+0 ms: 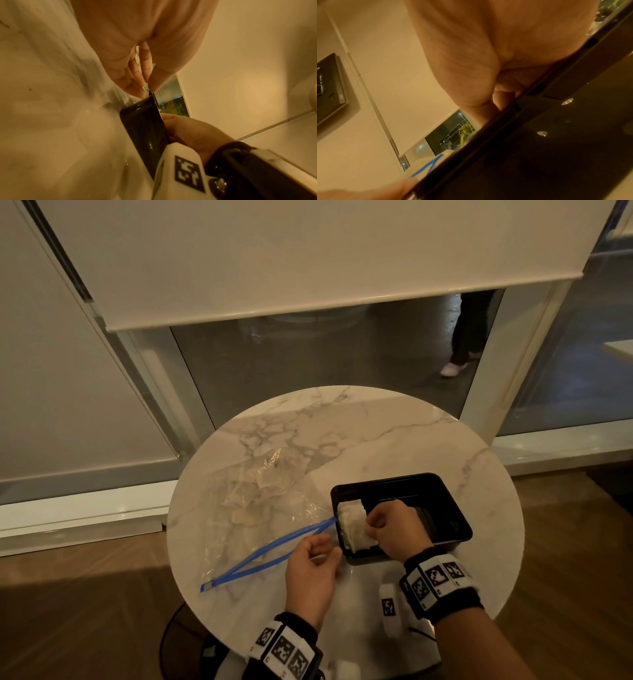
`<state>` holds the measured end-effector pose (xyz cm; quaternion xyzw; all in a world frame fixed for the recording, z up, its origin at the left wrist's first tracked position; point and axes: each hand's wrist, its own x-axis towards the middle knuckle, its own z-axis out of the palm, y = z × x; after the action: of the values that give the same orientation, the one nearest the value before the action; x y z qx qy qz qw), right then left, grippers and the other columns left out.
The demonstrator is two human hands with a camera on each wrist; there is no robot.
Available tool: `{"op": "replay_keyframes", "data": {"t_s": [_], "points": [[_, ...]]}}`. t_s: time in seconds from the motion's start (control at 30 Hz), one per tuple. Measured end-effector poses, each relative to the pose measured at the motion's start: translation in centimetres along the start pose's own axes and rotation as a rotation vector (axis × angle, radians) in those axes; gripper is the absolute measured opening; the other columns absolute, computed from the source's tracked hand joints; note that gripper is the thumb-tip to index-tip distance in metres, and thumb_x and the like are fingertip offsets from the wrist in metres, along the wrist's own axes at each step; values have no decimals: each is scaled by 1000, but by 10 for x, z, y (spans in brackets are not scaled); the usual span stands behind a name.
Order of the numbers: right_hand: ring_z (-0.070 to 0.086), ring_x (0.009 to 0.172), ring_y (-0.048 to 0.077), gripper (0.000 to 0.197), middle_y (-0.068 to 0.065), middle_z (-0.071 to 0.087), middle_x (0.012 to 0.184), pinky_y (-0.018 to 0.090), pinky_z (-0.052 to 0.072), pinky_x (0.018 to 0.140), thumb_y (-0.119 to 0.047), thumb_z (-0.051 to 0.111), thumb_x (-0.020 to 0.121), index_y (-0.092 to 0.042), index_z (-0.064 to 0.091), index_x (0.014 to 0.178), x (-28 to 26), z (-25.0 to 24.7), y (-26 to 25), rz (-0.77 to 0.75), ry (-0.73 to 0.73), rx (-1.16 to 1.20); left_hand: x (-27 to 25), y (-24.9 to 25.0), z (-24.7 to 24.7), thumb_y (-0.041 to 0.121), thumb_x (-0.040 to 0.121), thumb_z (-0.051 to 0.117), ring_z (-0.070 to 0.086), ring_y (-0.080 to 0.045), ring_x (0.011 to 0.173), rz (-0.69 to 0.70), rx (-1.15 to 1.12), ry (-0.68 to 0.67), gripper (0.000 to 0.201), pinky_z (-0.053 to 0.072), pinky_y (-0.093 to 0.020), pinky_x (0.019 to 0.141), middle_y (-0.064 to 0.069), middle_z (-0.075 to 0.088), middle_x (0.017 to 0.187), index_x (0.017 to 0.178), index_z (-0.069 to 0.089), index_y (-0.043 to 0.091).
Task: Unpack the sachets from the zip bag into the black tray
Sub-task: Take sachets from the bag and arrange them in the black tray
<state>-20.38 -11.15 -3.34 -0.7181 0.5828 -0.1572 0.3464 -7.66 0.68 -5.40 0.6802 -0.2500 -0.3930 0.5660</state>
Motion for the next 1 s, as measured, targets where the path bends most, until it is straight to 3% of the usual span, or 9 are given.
{"op": "replay_keyframes", "data": {"t_s": [0.07,0.27,0.57,0.73,0.9,1.0], "points": [[65,87,13,17,-10,69,85,36,57,85,-22,77,82,-31,66,72,1,3,-3,56,-26,-69,1,-1,0,11,90,71,69,-16,91,7,-22,0,22,60,-27,74,-2,70,102,108,66,23],[65,89,18,7,-6,69,90,37,57,86,-20,69,80,-27,69,82,1,5,-12,120,-70,-218,4,-8,2,11,89,73,70,-18,94,17,-21,-18,22,61,-32,79,-1,72,101,106,66,24],[64,93,18,23,-6,66,97,37,55,84,-27,76,78,-33,63,96,-2,8,-15,167,-64,-259,6,-12,0,11,90,72,71,-20,91,8,-58,-51,24,61,-32,78,-3,72,100,109,66,23],[62,91,16,31,-8,63,94,38,55,84,-29,84,70,-33,60,88,-2,5,-16,188,-70,-190,7,-14,0,12,88,74,72,-20,91,10,-73,-46,25,61,-31,78,-3,73,98,109,65,23],[63,90,13,11,-9,68,88,38,54,87,-24,80,77,-29,71,76,6,2,-12,152,-88,-126,8,-14,-2,13,87,75,72,-18,90,22,-54,-45,27,61,-30,78,-3,73,98,110,64,23],[63,90,13,10,-10,69,87,38,55,90,-25,81,77,-28,72,73,8,4,-11,152,-123,-153,7,-13,-2,14,88,75,72,-17,90,30,-40,-50,27,61,-29,77,-3,73,99,110,64,24]]}}
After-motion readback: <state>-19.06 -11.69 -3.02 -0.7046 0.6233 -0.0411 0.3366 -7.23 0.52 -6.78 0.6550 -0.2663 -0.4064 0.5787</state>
